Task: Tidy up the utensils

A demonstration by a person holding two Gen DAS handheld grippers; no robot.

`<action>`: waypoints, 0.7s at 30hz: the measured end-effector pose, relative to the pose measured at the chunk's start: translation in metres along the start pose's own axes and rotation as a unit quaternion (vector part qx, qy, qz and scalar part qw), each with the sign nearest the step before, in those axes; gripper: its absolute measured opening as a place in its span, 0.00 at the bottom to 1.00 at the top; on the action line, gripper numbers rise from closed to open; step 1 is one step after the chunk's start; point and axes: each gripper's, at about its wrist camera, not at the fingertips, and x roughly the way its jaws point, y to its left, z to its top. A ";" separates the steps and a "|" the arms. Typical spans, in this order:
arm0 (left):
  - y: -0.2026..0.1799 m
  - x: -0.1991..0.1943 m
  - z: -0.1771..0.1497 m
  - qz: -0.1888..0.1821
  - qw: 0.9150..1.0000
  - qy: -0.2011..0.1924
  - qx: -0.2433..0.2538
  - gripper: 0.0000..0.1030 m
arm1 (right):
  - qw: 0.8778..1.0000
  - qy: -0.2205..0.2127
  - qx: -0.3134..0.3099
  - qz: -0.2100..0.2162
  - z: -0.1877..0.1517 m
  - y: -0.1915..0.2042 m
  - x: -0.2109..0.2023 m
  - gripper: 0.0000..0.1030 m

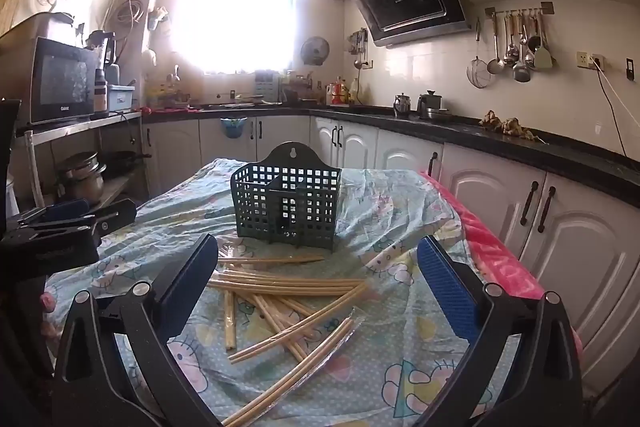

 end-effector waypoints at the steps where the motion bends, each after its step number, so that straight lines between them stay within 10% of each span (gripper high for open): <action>1: 0.000 0.000 0.000 0.001 1.000 0.000 0.002 0.90 | 1.000 -0.003 0.001 -0.001 0.000 0.000 0.000 0.94; 21: 0.001 0.000 0.002 -0.002 1.000 -0.002 -0.001 0.90 | 1.000 -0.009 0.001 -0.008 0.000 -0.004 0.000 0.94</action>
